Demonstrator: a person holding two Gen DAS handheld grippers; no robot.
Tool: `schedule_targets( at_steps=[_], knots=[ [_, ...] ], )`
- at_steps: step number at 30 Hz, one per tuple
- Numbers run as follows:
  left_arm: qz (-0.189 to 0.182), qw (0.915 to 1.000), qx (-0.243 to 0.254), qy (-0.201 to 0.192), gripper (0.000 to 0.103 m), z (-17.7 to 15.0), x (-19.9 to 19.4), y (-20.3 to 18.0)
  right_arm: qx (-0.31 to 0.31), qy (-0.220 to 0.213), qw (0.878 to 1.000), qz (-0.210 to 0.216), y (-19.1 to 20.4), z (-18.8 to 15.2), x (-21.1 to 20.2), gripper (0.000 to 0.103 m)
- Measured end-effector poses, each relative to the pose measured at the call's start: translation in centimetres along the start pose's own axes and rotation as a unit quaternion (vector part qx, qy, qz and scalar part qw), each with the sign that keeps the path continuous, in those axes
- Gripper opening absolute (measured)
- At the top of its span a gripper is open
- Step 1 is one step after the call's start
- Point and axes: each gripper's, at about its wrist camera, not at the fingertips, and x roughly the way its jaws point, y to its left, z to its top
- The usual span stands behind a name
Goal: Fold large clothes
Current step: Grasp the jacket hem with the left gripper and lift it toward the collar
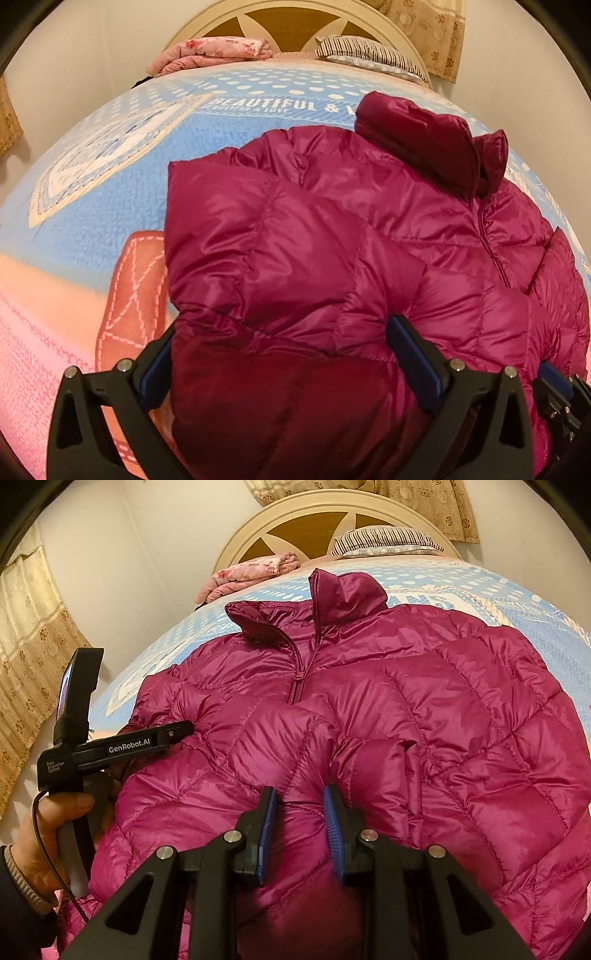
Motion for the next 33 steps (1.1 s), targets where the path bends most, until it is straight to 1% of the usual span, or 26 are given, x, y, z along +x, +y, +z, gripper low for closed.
schedule_targets(
  at_steps=[8, 11, 12, 14, 15, 16, 18, 19, 20, 22, 24, 25, 28, 29, 32, 33],
  knots=[
    [0.007, 1.0, 0.004, 0.0, 0.103, 0.0, 0.0, 0.2, 0.002, -0.001, 1.0, 0.002, -0.2, 0.0, 0.0, 0.028],
    [0.016, 0.9998, 0.009, 0.0, 0.103, 0.0, -0.3, -0.3, 0.006, -0.002, 1.0, 0.007, -0.4, -0.1, 0.0, 0.028],
    [0.023, 0.9997, 0.011, 0.001, 0.103, 0.0, -0.6, -0.4, 0.007, -0.003, 1.0, 0.008, -0.4, -0.1, 0.0, 0.028],
    [0.06, 0.9976, 0.032, -0.007, 0.103, -0.1, -1.9, -1.2, 0.01, -0.004, 1.0, 0.011, -0.5, -0.1, -0.1, 0.028],
    [0.077, 0.9955, 0.051, -0.018, 0.103, -0.2, -3.0, -1.7, 0.012, -0.004, 1.0, 0.014, -0.6, -0.1, -0.1, 0.028],
    [0.08, 0.9936, 0.073, -0.032, 0.103, -0.2, -4.2, -2.3, 0.014, -0.005, 1.0, 0.016, -0.7, -0.2, -0.1, 0.028],
    [0.073, 0.9909, 0.099, -0.054, 0.103, 0.6, -6.2, -3.1, 0.018, -0.007, 1.0, 0.02, -0.8, -0.2, -0.2, 0.028],
    [0.066, 0.9907, 0.1, -0.064, 0.103, 1.4, -7.2, -3.3, 0.018, -0.008, 1.0, 0.02, -0.8, -0.2, -0.2, 0.028],
    [0.054, 0.992, 0.092, -0.066, 0.103, 2.3, -7.8, -3.3, 0.018, -0.008, 1.0, 0.02, -0.8, -0.2, -0.2, 0.028],
    [0.005, 0.9968, 0.053, -0.059, 0.103, 5.1, -8.3, -3.1, 0.017, -0.008, 1.0, 0.019, -0.8, -0.2, -0.2, 0.028],
    [-0.03, 0.9981, 0.02, -0.05, 0.103, 7.7, -7.6, -3.3, 0.018, -0.009, 1.0, 0.022, -0.8, -0.2, -0.2, 0.028],
    [-0.04, 0.998, 0.012, -0.048, 0.103, 9.1, -7.0, -3.6, 0.019, -0.009, 1.0, 0.022, -0.8, -0.2, -0.2, 0.028],
    [-0.03, 0.9985, 0.007, -0.045, 0.103, 11.8, -4.7, -5.4, 0.023, -0.011, 0.999, 0.027, -0.9, -0.2, -0.2, 0.028],
    [-0.033, 0.9986, 0.004, -0.041, 0.103, 12.6, -3.7, -5.9, 0.024, -0.011, 0.999, 0.029, -0.9, -0.2, -0.2, 0.028],
    [-0.027, 0.999, 0.017, -0.033, 0.102, 13.8, -1.1, -7.5, 0.027, -0.012, 0.999, 0.032, -1.0, -0.3, -0.2, 0.028],
    [-0.022, 0.9988, 0.026, -0.034, 0.097, 14.0, -0.3, -8.0, 0.027, -0.013, 0.999, 0.032, -1.0, -0.3, -0.2, 0.028]
  ],
)
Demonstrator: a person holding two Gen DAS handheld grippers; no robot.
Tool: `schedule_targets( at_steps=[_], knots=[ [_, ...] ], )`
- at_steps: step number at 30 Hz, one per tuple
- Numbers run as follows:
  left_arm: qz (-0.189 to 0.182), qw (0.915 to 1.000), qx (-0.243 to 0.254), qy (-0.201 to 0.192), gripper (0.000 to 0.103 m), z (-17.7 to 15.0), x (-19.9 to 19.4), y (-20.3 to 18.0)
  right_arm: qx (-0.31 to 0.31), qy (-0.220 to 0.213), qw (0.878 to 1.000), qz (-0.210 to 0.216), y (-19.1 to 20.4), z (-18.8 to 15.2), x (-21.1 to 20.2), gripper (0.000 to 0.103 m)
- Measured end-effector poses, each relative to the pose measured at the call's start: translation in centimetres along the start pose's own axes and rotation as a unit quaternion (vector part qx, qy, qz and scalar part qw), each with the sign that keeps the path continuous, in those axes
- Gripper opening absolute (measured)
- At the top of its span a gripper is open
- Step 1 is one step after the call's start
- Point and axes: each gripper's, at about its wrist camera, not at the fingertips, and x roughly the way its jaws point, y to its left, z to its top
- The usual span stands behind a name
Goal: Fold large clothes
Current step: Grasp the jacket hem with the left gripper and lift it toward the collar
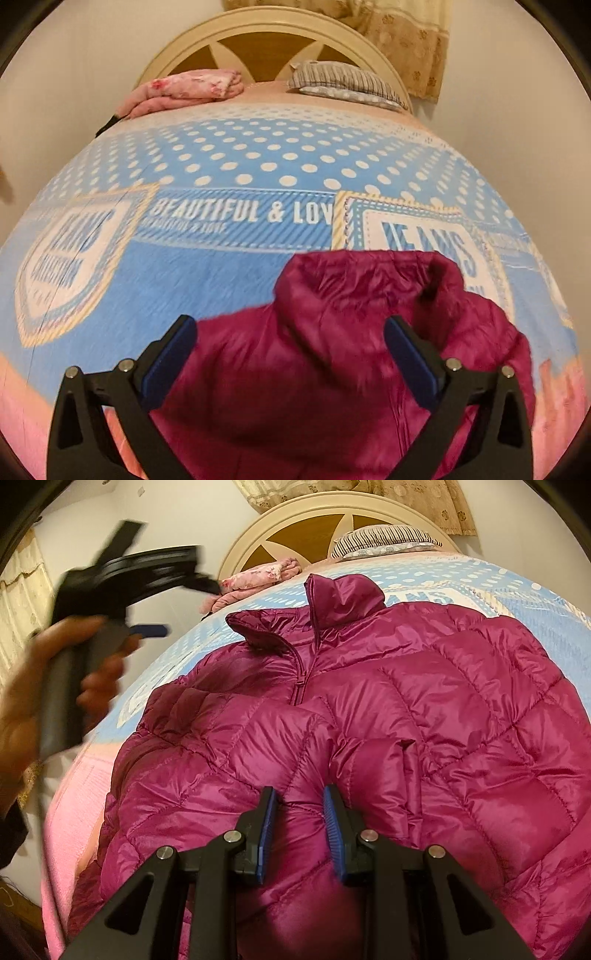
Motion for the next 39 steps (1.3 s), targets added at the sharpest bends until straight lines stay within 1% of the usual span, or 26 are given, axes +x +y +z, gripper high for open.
schedule_targets(
  at_steps=[1, 2, 3, 5, 6, 7, 9, 10, 12, 13, 16, 18, 21, 22, 24, 27, 30, 32, 33, 34, 35, 36, 37, 39],
  knots=[
    [0.003, 1.0, 0.008, 0.004, 0.092, 0.1, 0.7, -0.5, 0.0, 0.0, 1.0, 0.001, 0.0, 0.0, -0.1, 0.028],
    [0.001, 0.9999, 0.014, 0.009, 0.09, 0.0, 1.1, -0.9, 0.001, -0.001, 1.0, 0.002, 0.0, 0.0, -0.1, 0.028],
    [0.003, 0.9997, 0.021, 0.014, 0.085, 0.0, 1.9, -1.3, 0.002, -0.001, 1.0, 0.002, -0.1, 0.0, 0.0, 0.028],
    [0.009, 0.9989, 0.035, 0.03, 0.073, 0.2, 3.1, -1.8, 0.003, -0.002, 1.0, 0.004, -0.1, -0.1, 0.0, 0.028],
    [0.014, 0.9981, 0.044, 0.039, 0.055, 0.0, 3.7, -2.0, 0.003, -0.002, 1.0, 0.004, -0.2, -0.1, 0.0, 0.028],
    [0.011, 0.9975, 0.052, 0.047, 0.034, -0.1, 4.0, -2.3, 0.004, -0.002, 1.0, 0.005, -0.2, -0.1, 0.0, 0.028],
    [0.005, 0.9967, 0.064, 0.049, 0.017, -0.3, 3.8, -2.7, 0.005, -0.003, 1.0, 0.006, -0.2, -0.1, 0.0, 0.028],
    [-0.001, 0.9961, 0.078, 0.04, 0.015, -0.6, 3.2, -3.1, 0.006, -0.003, 1.0, 0.007, -0.2, -0.1, 0.0, 0.028],
    [0.018, 0.9937, 0.109, 0.019, 0.014, -1.1, 2.1, -3.8, 0.007, -0.004, 1.0, 0.009, -0.3, -0.1, 0.0, 0.028],
    [0.021, 0.993, 0.116, 0.009, 0.013, -1.5, 1.3, -4.0, 0.008, -0.004, 1.0, 0.009, -0.3, -0.1, -0.1, 0.028],
    [0.016, 0.992, 0.122, -0.026, 0.013, -2.9, -1.4, -3.6, 0.009, -0.005, 1.0, 0.011, -0.3, -0.1, -0.1, 0.028],
    [0.026, 0.9906, 0.125, -0.05, 0.013, -4.1, -2.8, -3.0, 0.01, -0.006, 1.0, 0.012, -0.3, -0.1, -0.1, 0.028],
    [0.013, 0.9917, 0.105, -0.074, 0.013, -5.6, -3.9, -2.0, 0.01, -0.006, 1.0, 0.012, -0.3, -0.1, -0.1, 0.028],
    [0.003, 0.993, 0.09, -0.077, 0.013, -6.1, -4.0, -1.5, 0.01, -0.006, 1.0, 0.012, -0.3, -0.1, -0.1, 0.028],
    [-0.016, 0.9956, 0.056, -0.073, 0.013, -7.1, -3.4, -0.6, 0.011, -0.007, 1.0, 0.013, -0.3, -0.1, -0.1, 0.028],
    [-0.021, 0.9977, 0.028, -0.058, 0.013, -8.4, -1.7, 0.4, 0.017, -0.008, 1.0, 0.019, -0.5, -0.1, -0.2, 0.028],
    [-0.04, 0.9981, -0.016, -0.043, 0.013, -8.7, -0.4, 2.2, 0.022, -0.011, 0.999, 0.027, -0.7, -0.2, -0.3, 0.029],
    [-0.063, 0.996, -0.049, -0.04, 0.013, -8.7, 0.0, 3.5, 0.029, -0.016, 0.999, 0.04, -0.8, -0.2, -0.6, 0.034],
    [-0.072, 0.9949, -0.06, -0.038, 0.013, -8.8, 0.2, 3.8, 0.027, -0.018, 0.998, 0.048, -0.6, -0.1, -0.9, 0.043],
    [-0.083, 0.9934, -0.07, -0.036, 0.013, -8.9, 0.5, 4.2, 0.024, -0.017, 0.998, 0.053, -0.5, 0.0, -1.1, 0.055],
    [-0.088, 0.9928, -0.073, -0.035, 0.013, -9.0, 0.7, 4.3, 0.018, -0.013, 0.998, 0.059, -0.1, 0.3, -1.4, 0.061],
    [-0.093, 0.9921, -0.076, -0.035, 0.013, -9.1, 0.8, 4.3, 0.011, -0.015, 0.998, 0.061, 0.5, 0.7, -2.1, 0.073],
    [-0.099, 0.9912, -0.081, -0.033, 0.013, -9.1, 1.0, 4.5, 0.007, -0.019, 0.998, 0.058, 0.9, 1.0, -2.6, 0.081],
    [-0.116, 0.9881, -0.096, -0.031, 0.013, -9.2, 1.2, 5.0, -0.02, -0.026, 0.999, 0.035, 2.0, 2.9, -4.0, 0.081]
  ],
)
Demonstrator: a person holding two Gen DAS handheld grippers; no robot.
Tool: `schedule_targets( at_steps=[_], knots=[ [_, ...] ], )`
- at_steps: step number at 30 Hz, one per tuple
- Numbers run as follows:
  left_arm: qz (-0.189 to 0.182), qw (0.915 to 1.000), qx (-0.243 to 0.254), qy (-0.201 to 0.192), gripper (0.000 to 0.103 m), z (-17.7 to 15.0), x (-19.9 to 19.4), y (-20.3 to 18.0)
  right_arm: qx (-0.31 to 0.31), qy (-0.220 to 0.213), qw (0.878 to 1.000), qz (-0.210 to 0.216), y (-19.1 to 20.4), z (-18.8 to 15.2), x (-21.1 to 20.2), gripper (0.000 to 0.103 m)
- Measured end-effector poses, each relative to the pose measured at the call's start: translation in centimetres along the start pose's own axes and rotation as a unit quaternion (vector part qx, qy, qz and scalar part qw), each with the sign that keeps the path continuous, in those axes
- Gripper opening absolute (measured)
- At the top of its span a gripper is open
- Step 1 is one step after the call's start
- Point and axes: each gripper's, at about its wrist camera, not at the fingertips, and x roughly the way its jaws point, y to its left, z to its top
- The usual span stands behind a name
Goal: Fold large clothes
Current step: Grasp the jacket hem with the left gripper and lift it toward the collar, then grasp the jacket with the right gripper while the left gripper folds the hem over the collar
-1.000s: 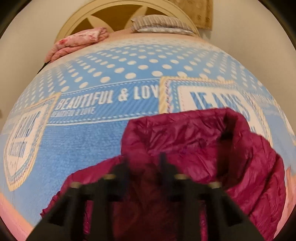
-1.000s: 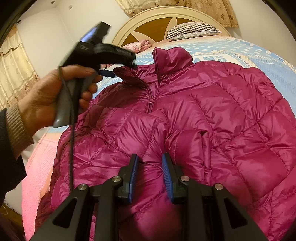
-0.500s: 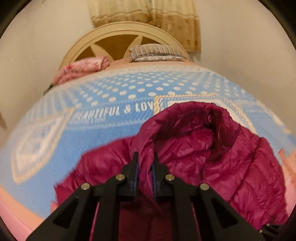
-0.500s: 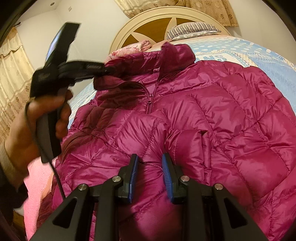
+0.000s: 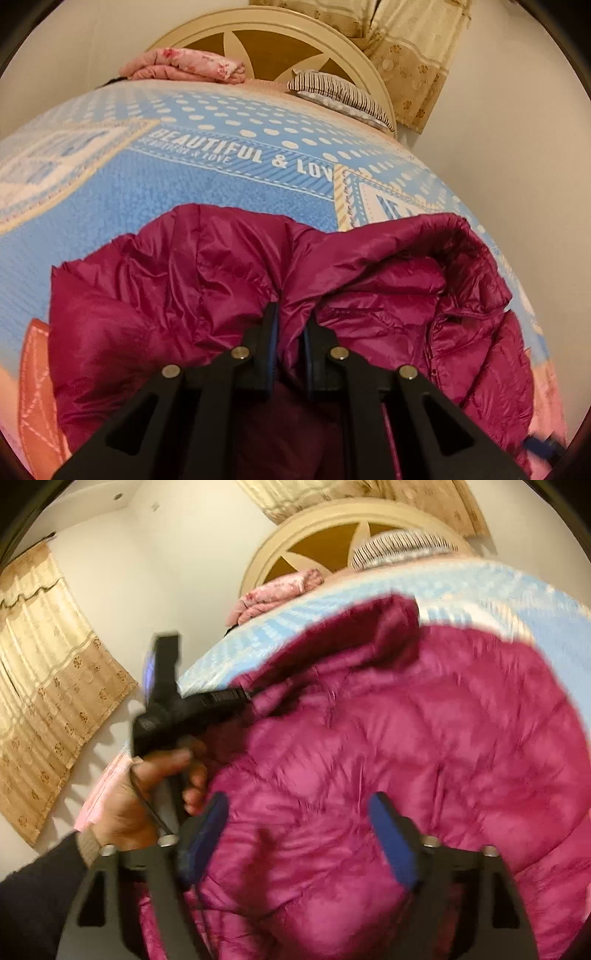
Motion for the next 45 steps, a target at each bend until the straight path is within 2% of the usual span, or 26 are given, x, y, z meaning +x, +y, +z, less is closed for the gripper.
schedule_targets(
  at_steps=[2, 6, 9, 11, 12, 13, 17, 19, 22, 27, 29, 32, 33, 34, 35, 37, 39, 41, 43, 45],
  knots=[
    [-0.013, 0.9998, -0.017, 0.003, 0.013, 0.0, 0.2, 0.7, -0.011, -0.008, 1.0, -0.012, 0.0, 2.4, -0.6, 0.081],
    [-0.027, 0.9991, -0.03, 0.007, 0.013, -0.1, 0.5, 1.2, 0.005, -0.007, 0.998, -0.069, -2.0, 8.4, 0.5, 0.081],
    [-0.032, 0.9989, -0.033, 0.009, 0.013, -0.1, 0.5, 1.5, 0.009, 0.019, 0.993, -0.12, -3.5, 12.2, 3.9, 0.081],
    [-0.035, 0.9987, -0.036, 0.009, 0.013, -0.2, 0.5, 1.6, 0.027, 0.043, 0.991, -0.127, -4.8, 14.0, 6.4, 0.079],
    [-0.038, 0.9985, -0.038, 0.009, 0.013, -0.2, 0.5, 1.7, 0.03, 0.052, 0.989, -0.132, -5.2, 14.6, 7.6, 0.074],
    [-0.041, 0.9983, -0.04, 0.009, 0.013, -0.2, 0.6, 1.7, 0.027, 0.057, 0.988, -0.141, -5.5, 14.9, 8.4, 0.063],
    [-0.051, 0.9975, -0.048, 0.011, 0.013, -0.3, 0.5, 2.1, 0.014, 0.09, 0.983, -0.158, -6.4, 15.6, 11.6, 0.038],
    [-0.053, 0.9973, -0.049, 0.011, 0.014, -0.3, 0.6, 2.2, -0.005, 0.091, 0.981, -0.169, -6.3, 15.1, 11.6, 0.019],
    [-0.048, 0.9978, -0.045, 0.009, 0.014, -0.3, 0.5, 2.2, -0.021, 0.1, 0.98, -0.17, -6.6, 13.7, 11.0, 0.011],
    [-0.023, 0.9993, -0.028, 0.001, 0.018, -0.3, 0.0, 1.5, -0.03, 0.11, 0.977, -0.18, -8.0, 11.0, 10.5, 0.008],
    [-0.009, 0.9995, -0.019, -0.024, 0.024, -0.4, -1.2, 1.1, -0.02, 0.107, 0.978, -0.176, -8.5, 10.2, 10.3, 0.008],
    [0.011, 0.9973, -0.004, -0.072, 0.047, -0.3, -3.8, 0.1, -0.015, 0.101, 0.98, -0.172, -9.0, 9.3, 10.4, 0.008],
    [0.006, 0.9958, -0.005, -0.091, 0.06, 0.0, -5.1, -0.1, -0.011, 0.099, 0.981, -0.169, -9.2, 9.1, 10.6, 0.008],
    [0.001, 0.9936, -0.01, -0.112, 0.069, 0.5, -6.3, -0.4, -0.009, 0.097, 0.981, -0.166, -9.5, 8.8, 10.7, 0.008],
    [-0.003, 0.9917, -0.012, -0.128, 0.072, 1.1, -7.2, -0.6, -0.012, 0.092, 0.982, -0.166, -9.6, 8.6, 10.9, 0.008],
    [-0.008, 0.9893, -0.005, -0.146, 0.085, 2.9, -8.3, -1.9, -0.03, 0.08, 0.981, -0.171, -9.2, 8.2, 10.9, 0.008],
    [-0.012, 0.9912, 0.014, -0.131, 0.091, 4.8, -7.5, -3.7, -0.037, 0.07, 0.982, -0.172, -9.0, 7.8, 10.9, 0.008],
    [-0.001, 0.9932, 0.039, -0.109, 0.091, 6.2, -5.7, -5.5, -0.025, 0.061, 0.985, -0.158, -9.5, 7.6, 10.6, 0.008],
    [0.044, 0.9933, 0.072, -0.08, 0.091, 7.1, -2.7, -7.3, -0.013, 0.059, 0.988, -0.144, -10.0, 7.7, 10.5, 0.008],
    [0.067, 0.9933, 0.078, -0.053, 0.091, 6.9, -0.5, -7.8, -0.001, 0.057, 0.99, -0.131, -10.5, 7.8, 10.4, 0.008]
  ],
)
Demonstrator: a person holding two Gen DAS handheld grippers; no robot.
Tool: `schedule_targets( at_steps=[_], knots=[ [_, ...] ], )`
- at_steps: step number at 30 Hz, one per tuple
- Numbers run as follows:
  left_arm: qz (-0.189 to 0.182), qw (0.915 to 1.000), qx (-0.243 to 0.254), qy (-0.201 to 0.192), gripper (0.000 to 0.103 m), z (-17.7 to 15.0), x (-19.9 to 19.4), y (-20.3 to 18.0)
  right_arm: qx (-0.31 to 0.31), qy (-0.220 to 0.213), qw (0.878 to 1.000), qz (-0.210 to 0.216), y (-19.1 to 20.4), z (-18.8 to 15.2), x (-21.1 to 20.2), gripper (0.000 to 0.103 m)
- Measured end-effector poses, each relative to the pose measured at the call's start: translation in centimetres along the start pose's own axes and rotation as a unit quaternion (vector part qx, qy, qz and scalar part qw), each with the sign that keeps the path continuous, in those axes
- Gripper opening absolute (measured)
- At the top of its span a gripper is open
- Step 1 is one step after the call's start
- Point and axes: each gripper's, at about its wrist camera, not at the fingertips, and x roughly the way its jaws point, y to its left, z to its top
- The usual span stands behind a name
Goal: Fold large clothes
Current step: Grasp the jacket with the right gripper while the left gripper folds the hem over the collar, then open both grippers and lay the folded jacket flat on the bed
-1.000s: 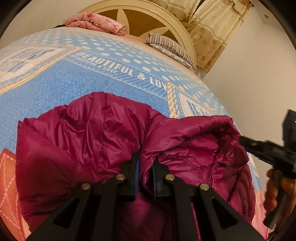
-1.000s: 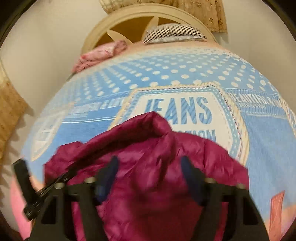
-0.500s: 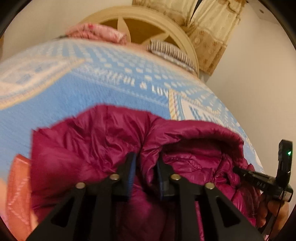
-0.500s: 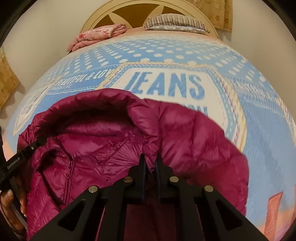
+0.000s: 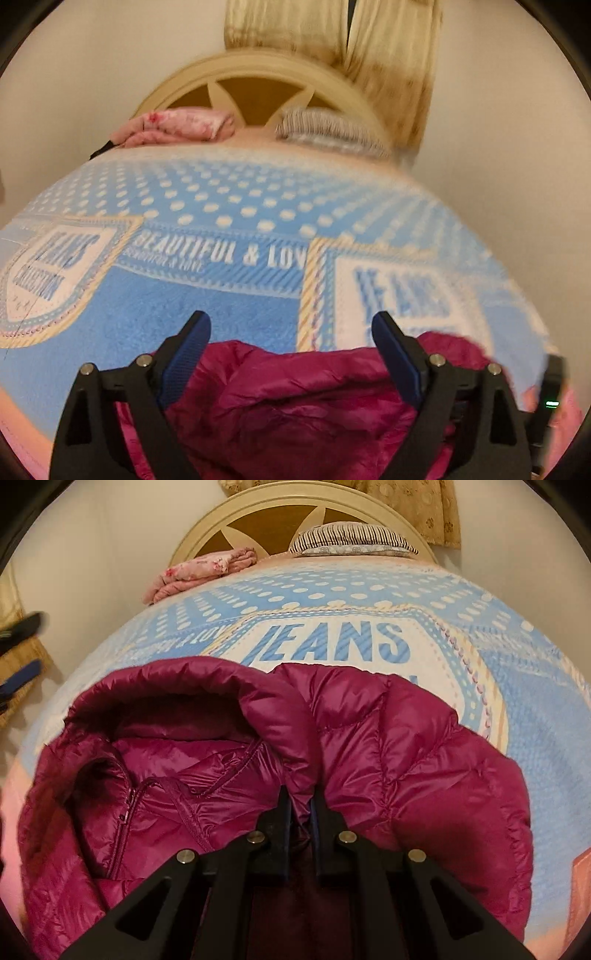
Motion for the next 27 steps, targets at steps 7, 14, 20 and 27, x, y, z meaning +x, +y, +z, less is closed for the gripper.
schedule_targets(
  at_steps=[7, 14, 20, 27],
  knots=[
    [0.019, 0.9975, 0.031, 0.06, 0.091, -4.0, 3.2, -1.0, 0.02, -0.004, 0.999, 0.028, -0.7, -0.1, 0.2, 0.008],
    [0.009, 0.9971, 0.002, 0.075, 0.092, -5.3, 4.2, 0.0, 0.021, -0.005, 0.999, 0.03, -0.6, -0.2, 0.2, 0.009],
    [0.021, 0.9966, 0.016, 0.077, 0.093, -5.9, 4.8, -0.5, 0.024, -0.023, 0.999, 0.024, -0.8, -0.3, -1.6, 0.012],
    [0.021, 0.9967, 0.017, 0.076, 0.094, -6.0, 4.9, -0.5, 0.035, -0.105, 0.993, 0.038, 0.2, 1.9, -7.1, 0.055]
  ],
)
